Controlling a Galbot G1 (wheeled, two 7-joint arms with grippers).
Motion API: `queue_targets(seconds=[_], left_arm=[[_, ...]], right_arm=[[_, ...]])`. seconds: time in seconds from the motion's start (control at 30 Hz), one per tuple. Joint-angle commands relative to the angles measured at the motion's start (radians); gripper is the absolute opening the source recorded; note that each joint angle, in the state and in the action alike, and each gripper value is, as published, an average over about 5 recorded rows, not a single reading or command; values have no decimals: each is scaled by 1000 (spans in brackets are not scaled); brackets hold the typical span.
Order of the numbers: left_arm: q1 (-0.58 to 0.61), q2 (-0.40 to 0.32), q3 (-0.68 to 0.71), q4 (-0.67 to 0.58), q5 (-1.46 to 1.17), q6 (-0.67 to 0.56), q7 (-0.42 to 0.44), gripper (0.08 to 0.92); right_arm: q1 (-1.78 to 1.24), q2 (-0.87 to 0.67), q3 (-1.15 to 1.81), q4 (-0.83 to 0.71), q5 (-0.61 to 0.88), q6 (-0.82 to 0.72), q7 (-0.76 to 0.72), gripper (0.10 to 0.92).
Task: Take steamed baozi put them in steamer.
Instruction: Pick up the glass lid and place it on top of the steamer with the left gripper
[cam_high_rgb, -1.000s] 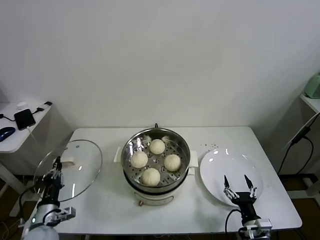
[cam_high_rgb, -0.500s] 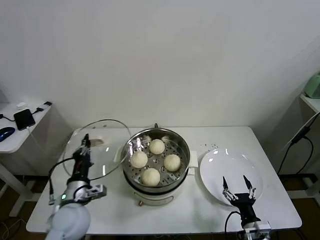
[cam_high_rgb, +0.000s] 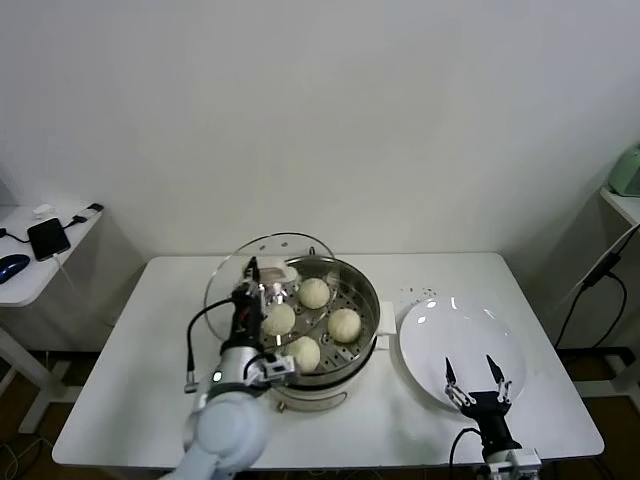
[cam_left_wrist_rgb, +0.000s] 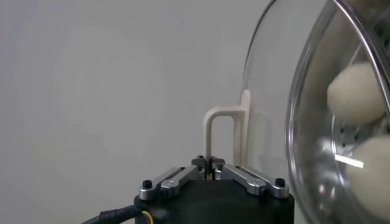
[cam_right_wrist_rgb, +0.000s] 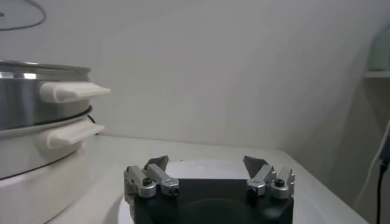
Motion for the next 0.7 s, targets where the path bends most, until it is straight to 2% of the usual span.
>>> queue_targets(seconds=[0.03, 0.33, 0.7], left_arm=[[-68, -151, 188, 75, 173, 67, 60, 134], [-32, -222, 196, 141, 278, 60, 59, 134], [2, -210, 147, 147, 363, 58, 92, 134]], right_arm=[[-6, 2, 3, -7, -3, 18, 4, 823], [-11, 12, 15, -16, 1, 45, 7, 823], [-6, 16, 21, -37, -2, 71, 17, 823]])
